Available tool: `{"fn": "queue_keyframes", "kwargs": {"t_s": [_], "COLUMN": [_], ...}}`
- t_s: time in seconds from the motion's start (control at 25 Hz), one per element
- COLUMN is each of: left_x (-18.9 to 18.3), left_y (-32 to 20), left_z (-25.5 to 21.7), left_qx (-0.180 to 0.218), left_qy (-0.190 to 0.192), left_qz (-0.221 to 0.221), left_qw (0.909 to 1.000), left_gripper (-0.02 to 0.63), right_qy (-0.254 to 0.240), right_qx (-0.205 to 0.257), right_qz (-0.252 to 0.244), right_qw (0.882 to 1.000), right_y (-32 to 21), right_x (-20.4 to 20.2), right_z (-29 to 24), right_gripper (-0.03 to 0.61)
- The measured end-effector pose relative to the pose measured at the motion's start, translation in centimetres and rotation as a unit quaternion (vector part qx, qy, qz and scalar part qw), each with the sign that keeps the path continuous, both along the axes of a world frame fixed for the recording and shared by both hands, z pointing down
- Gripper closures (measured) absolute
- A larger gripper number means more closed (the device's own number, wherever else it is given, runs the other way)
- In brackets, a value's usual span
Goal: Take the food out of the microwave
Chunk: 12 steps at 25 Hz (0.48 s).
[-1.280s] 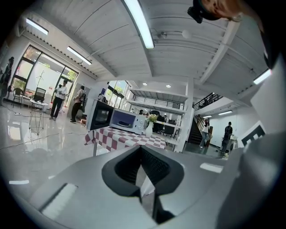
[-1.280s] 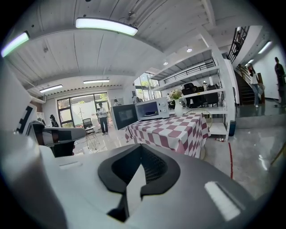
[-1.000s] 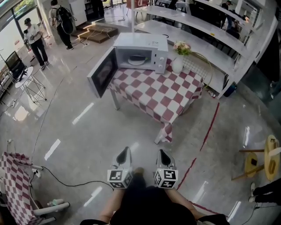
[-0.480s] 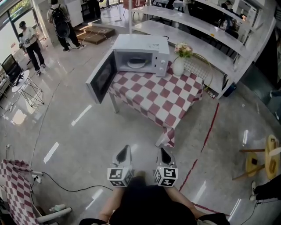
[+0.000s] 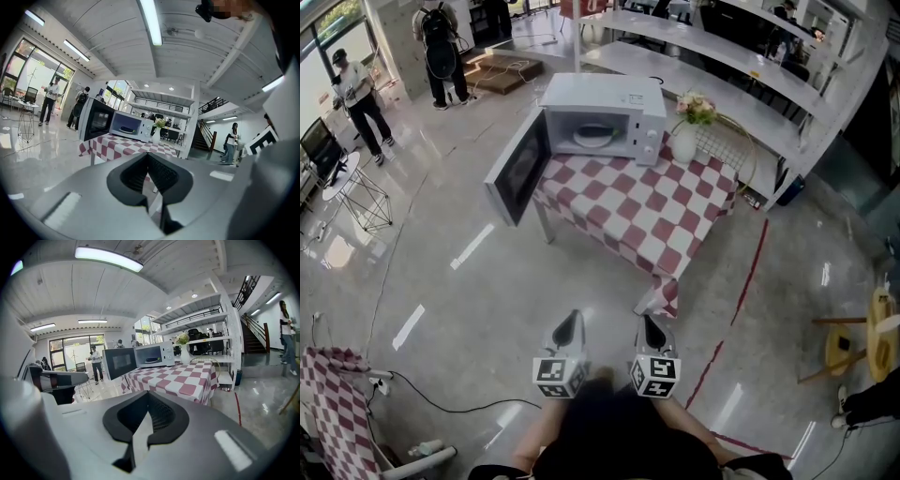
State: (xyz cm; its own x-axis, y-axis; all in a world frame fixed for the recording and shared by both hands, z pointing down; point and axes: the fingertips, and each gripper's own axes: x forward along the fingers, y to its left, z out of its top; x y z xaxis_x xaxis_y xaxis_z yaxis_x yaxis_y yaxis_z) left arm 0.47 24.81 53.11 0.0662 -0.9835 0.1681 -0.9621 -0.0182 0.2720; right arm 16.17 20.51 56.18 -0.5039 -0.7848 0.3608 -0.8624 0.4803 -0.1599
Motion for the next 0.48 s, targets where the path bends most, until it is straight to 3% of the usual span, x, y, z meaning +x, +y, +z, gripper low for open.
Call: {"fn": "queue_keyframes", "kwargs": {"t_s": [0.48], "left_x": [-2.3], "left_y": [0.9], "left_z": [0.2], "left_qx": [-0.001], "left_qy": [0.007], "left_qz": [-0.028], "left_qw": [0.9996], "left_gripper": [0.604], "right_qy": [0.007], "right_qx": [0.002], "right_qz": [-0.027], "right_qw": [1.0], "right_y": [0.0], "right_x": [-2.5], "right_z": [0.0], "right_gripper": [0.577]}}
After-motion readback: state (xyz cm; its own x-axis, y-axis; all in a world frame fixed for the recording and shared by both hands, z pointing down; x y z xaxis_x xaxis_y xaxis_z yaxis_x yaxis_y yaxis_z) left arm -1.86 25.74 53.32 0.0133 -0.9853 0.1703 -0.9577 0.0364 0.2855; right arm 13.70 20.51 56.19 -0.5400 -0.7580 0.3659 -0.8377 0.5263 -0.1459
